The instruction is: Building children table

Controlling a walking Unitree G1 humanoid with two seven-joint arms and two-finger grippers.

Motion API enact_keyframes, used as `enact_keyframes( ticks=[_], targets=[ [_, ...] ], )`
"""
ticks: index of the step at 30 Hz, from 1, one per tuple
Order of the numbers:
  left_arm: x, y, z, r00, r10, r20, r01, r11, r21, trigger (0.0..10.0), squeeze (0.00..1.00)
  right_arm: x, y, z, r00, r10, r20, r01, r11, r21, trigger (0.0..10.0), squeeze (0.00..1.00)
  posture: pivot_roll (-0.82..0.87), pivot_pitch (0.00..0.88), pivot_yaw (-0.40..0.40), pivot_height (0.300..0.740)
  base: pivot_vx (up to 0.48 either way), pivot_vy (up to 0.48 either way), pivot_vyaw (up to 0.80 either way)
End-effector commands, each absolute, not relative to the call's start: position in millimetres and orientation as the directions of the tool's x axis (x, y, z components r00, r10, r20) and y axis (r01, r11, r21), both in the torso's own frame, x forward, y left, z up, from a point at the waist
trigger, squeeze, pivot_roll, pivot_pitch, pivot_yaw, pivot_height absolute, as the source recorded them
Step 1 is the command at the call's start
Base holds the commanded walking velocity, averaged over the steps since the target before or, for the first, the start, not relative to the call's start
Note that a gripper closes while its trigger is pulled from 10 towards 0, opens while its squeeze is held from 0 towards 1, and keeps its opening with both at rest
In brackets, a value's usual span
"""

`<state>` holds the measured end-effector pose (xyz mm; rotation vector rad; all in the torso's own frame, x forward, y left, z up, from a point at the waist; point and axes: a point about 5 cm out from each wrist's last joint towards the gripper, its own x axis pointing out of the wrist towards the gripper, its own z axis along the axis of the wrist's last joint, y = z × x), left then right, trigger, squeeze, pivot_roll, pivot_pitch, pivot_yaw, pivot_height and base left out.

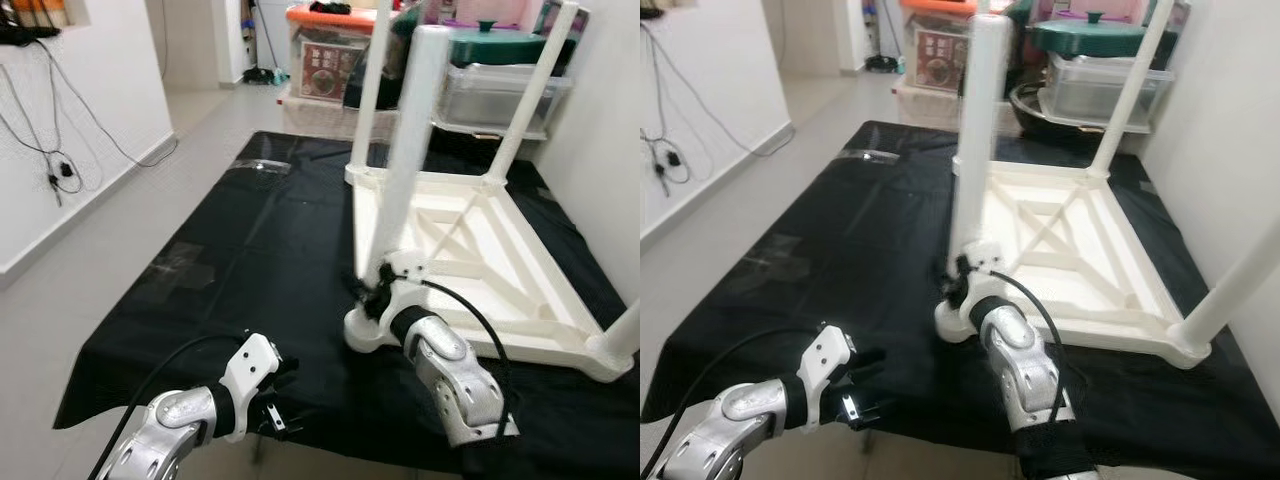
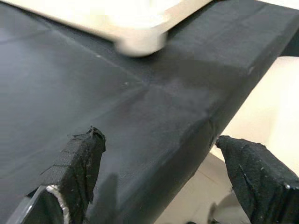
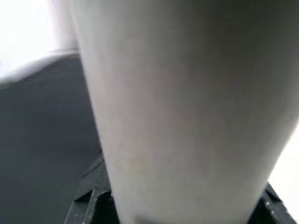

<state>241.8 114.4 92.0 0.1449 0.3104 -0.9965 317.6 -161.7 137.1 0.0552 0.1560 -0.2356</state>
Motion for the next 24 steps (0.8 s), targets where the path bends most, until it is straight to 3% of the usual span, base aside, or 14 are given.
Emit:
enact_keyframes(
  ticks=[1,6,7,12,13,18,19,20,21,23,24],
  targets=[
    [242.7,110.6,91.3,0.497,-0.804,-0.327,0.846,0.532,-0.022,10.0,0.00,302.3,-184.6,110.4,0.854,-0.427,-0.297,0.429,0.901,-0.062,0.0,0.00,0.10,0.000,-0.084,0.740,0.000,0.000,0.00],
    [241.2,109.6,91.1,0.500,-0.803,-0.324,0.844,0.536,-0.025,10.0,0.00,304.5,-158.9,120.3,0.888,-0.376,-0.265,0.375,0.925,-0.057,0.0,0.00,0.10,0.000,-0.083,0.740,0.000,0.000,0.00],
    [240.6,109.3,90.4,0.501,-0.802,-0.325,0.844,0.536,-0.026,10.0,0.00,307.8,-149.2,123.8,0.914,-0.316,-0.255,0.314,0.948,-0.050,10.0,0.00,0.10,0.000,-0.085,0.740,0.000,0.000,0.00],
    [241.0,110.2,90.2,0.501,-0.802,-0.325,0.843,0.537,-0.026,10.0,0.00,313.6,-135.6,132.4,0.957,-0.197,-0.213,0.197,0.980,-0.022,10.0,0.00,0.10,0.000,-0.087,0.740,0.000,0.000,0.00],
    [242.3,111.3,90.3,0.503,-0.801,-0.325,0.842,0.539,-0.024,10.0,0.00,315.5,-133.5,138.4,0.969,-0.169,-0.182,0.172,0.985,0.001,10.0,1.00,0.10,0.000,-0.088,0.740,0.000,0.000,0.00],
    [244.1,113.3,91.4,0.509,-0.798,-0.322,0.839,0.544,-0.022,10.0,0.00,319.6,-129.5,150.5,0.988,-0.074,-0.134,0.082,0.995,0.055,10.0,1.00,0.10,0.000,-0.091,0.740,0.000,0.000,0.00],
    [243.3,114.1,91.0,0.507,-0.799,-0.323,0.840,0.542,-0.025,10.0,0.00,318.2,-120.2,164.9,0.994,0.094,-0.062,-0.086,0.990,0.111,10.0,0.00,0.10,0.000,-0.087,0.740,0.000,0.000,0.00],
    [242.7,114.2,90.4,0.504,-0.801,-0.324,0.841,0.540,-0.027,10.0,0.00,309.1,-106.9,178.2,0.946,0.323,0.023,-0.324,0.939,0.116,10.0,0.00,0.10,0.000,-0.087,0.740,0.000,0.000,0.00],
    [242.7,114.2,90.4,0.504,-0.801,-0.324,0.841,0.540,-0.027,10.0,0.00,309.1,-106.9,178.2,0.946,0.323,0.023,-0.324,0.939,0.116,10.0,0.00,0.10,0.000,-0.087,0.740,0.000,0.000,0.00],
    [243.2,113.5,90.7,0.498,-0.804,-0.323,0.844,0.535,-0.030,10.0,0.00,286.3,-88.5,187.2,0.773,0.627,0.097,-0.633,0.773,0.051,10.0,0.00,0.09,0.000,-0.082,0.740,0.000,0.000,0.00],
    [243.2,113.5,90.7,0.498,-0.804,-0.323,0.844,0.535,-0.030,10.0,0.00,286.3,-88.5,187.2,0.773,0.627,0.097,-0.633,0.773,0.051,10.0,0.00,0.09,0.000,-0.082,0.740,0.000,0.000,0.00]
  ],
)
